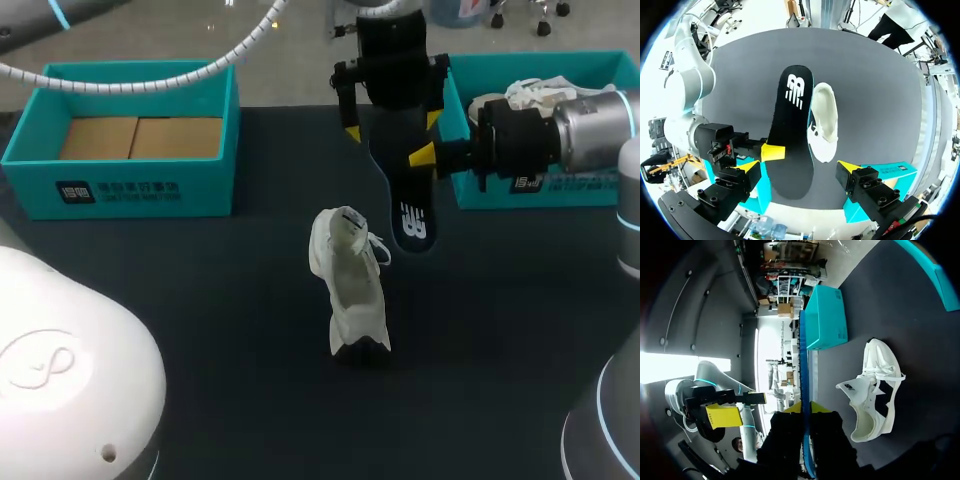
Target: Take the shoe out of the shoebox, open the shoe tongue, remove and reinsert the insole, then place the shoe into the shoebox
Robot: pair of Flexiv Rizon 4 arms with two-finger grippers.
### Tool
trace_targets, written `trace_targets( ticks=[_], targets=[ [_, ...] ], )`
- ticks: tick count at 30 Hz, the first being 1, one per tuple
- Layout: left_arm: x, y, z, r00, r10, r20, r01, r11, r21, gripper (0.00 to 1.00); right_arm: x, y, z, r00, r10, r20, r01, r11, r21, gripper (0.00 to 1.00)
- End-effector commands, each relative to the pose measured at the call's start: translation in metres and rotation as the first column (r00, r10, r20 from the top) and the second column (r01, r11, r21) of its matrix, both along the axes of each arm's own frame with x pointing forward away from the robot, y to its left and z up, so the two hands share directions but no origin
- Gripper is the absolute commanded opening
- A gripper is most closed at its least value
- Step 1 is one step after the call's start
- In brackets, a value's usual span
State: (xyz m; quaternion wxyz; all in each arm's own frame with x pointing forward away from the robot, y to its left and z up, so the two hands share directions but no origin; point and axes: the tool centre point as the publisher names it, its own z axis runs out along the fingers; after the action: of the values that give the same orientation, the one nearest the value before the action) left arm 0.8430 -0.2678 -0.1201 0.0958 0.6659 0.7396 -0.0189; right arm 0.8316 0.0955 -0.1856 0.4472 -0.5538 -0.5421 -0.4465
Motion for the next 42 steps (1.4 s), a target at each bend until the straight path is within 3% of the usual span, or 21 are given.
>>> trace_targets(
  ticks=[1,12,18,20,21,34,37,42],
  targets=[
    [-0.011,0.024,-0.011,0.998,-0.024,0.052,0.038,0.960,-0.277,1.00,-0.002,0.000,-0.001,1.000,-0.004,-0.002,0.004,1.000,-0.002,0.00],
    [-0.017,0.040,-0.012,0.998,0.021,0.052,0.004,0.893,-0.450,1.00,0.000,0.003,-0.002,1.000,-0.004,-0.006,0.004,1.000,-0.003,0.00],
    [-0.018,0.053,-0.013,0.998,0.044,0.036,-0.015,0.822,-0.569,1.00,0.001,0.004,-0.002,1.000,0.000,-0.009,0.000,1.000,-0.003,0.00],
    [-0.021,0.057,-0.012,0.998,-0.019,0.062,0.053,0.783,-0.619,1.00,0.002,0.004,-0.002,1.000,0.001,-0.010,-0.001,1.000,-0.004,0.00],
    [-0.023,0.056,-0.011,0.996,-0.050,0.080,0.088,0.802,-0.591,1.00,0.002,0.004,-0.002,1.000,0.002,-0.010,-0.002,1.000,-0.004,0.00],
    [-0.022,0.055,-0.014,0.996,-0.037,0.083,0.080,0.795,-0.601,1.00,0.008,0.006,0.000,1.000,-0.011,-0.025,0.011,1.000,0.002,0.00],
    [-0.018,0.053,-0.021,0.999,0.013,0.053,0.030,0.681,-0.732,1.00,0.009,0.004,0.004,0.999,-0.022,-0.026,0.023,1.000,0.012,0.00],
    [-0.015,0.052,-0.026,0.996,0.043,0.080,0.042,0.563,-0.825,1.00,0.008,0.001,0.008,0.999,-0.032,-0.022,0.032,0.999,0.027,0.00]
  ],
)
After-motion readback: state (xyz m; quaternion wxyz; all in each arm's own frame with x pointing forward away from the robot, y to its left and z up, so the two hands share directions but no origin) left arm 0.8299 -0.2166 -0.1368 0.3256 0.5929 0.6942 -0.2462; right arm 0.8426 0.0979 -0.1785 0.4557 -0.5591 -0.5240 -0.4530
